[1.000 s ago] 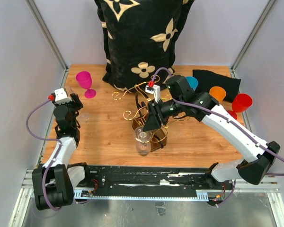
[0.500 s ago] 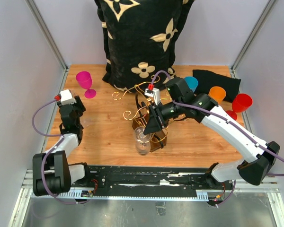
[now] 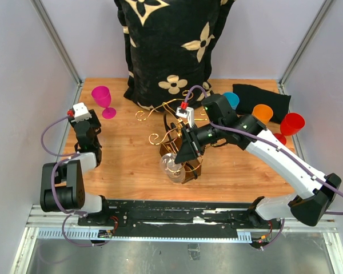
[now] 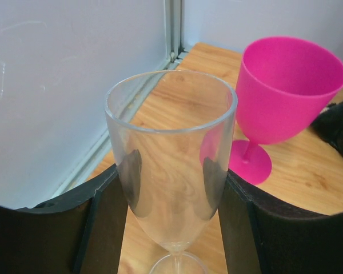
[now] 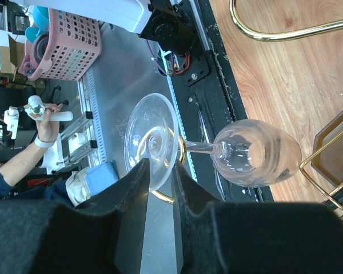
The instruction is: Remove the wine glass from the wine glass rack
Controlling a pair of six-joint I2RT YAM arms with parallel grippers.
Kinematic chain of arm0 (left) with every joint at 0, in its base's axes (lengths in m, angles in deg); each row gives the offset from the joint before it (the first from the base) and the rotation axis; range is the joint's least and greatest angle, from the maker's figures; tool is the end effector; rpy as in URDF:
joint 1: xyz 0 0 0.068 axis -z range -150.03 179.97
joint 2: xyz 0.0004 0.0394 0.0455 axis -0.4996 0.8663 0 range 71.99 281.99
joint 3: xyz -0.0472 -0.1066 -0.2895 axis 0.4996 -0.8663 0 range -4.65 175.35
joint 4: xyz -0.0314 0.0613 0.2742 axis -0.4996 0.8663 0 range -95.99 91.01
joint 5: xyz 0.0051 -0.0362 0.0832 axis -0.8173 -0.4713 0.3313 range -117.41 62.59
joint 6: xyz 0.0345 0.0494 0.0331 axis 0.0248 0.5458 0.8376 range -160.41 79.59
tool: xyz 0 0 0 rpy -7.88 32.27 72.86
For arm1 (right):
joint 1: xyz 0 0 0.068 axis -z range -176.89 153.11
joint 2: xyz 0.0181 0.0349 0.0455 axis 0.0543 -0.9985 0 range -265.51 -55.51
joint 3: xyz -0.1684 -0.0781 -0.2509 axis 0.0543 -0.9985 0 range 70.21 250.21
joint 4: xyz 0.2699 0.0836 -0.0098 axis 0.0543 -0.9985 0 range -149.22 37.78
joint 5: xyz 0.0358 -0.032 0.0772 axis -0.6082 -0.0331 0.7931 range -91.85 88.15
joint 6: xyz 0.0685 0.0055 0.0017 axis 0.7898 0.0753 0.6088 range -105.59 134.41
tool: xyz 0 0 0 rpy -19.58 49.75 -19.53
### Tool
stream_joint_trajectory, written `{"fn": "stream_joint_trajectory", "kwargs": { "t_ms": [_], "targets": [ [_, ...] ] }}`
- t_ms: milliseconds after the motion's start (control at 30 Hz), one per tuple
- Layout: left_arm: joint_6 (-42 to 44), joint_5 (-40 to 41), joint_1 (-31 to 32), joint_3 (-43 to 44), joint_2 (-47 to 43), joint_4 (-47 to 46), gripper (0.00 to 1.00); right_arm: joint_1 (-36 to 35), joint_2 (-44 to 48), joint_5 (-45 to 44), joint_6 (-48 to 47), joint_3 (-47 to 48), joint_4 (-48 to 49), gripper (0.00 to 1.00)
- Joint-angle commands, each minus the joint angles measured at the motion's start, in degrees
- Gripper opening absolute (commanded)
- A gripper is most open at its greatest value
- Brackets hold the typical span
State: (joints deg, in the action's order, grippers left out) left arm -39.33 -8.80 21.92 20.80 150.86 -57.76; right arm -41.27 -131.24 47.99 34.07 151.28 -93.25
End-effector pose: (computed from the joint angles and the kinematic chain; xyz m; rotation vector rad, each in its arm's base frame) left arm 0.2901 0.0590 0.2294 -0.3496 1.5730 0.3830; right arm 0.1812 0.2366 0.4292 -1.0348 2.1435 1.5421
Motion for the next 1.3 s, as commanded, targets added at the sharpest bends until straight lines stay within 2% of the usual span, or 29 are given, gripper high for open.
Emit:
{"fn": "stream_joint_trajectory", "kwargs": {
  "t_ms": [0, 200, 367, 500, 567, 667, 800, 1033, 1267],
  "targets": [
    [1.7, 2.4, 0.1, 3.3, 2.8, -8.1, 0.29, 0.0, 1.4, 2.5, -0.5, 0.1, -0.1, 0.22],
    [2.7, 3.8, 0.1, 3.9, 5.3, -10.8, 0.33, 0.1, 0.8, 3.3, -0.4, 0.0, -0.1, 0.21],
    [2.1, 4.1, 0.1, 3.3, 5.9, -12.0, 0.39, 0.0, 0.0, 3.1, -0.4, 0.2, 0.2, 0.01],
    [0.5, 3.8, 0.1, 2.2, 5.0, -12.0, 0.43, 0.2, -0.6, 2.7, -0.3, 0.6, 0.2, 0.01],
    [0.0, 3.8, 0.1, 2.2, 4.5, -11.0, 0.51, 0.5, -0.5, 2.7, -0.3, 0.8, 0.2, 0.01],
    [-0.7, 3.7, 0.1, 2.6, 3.9, -9.4, 0.53, 1.0, -0.2, 3.5, -0.1, 1.1, 0.2, 0.01],
    [-3.1, 2.8, 0.1, 2.6, 2.8, -8.3, 0.71, 1.1, 0.5, 5.4, 0.5, 0.2, 0.7, 0.01],
    [-3.7, 2.7, 0.1, 3.6, 2.1, -5.4, 0.72, 1.1, 3.1, 12.3, 6.8, -4.5, 7.1, 0.01],
    [-3.6, 3.0, 0.1, 3.6, 0.6, -5.3, 0.73, 1.1, 4.3, 12.8, 7.1, -3.5, 4.1, 0.01]
  ]
}}
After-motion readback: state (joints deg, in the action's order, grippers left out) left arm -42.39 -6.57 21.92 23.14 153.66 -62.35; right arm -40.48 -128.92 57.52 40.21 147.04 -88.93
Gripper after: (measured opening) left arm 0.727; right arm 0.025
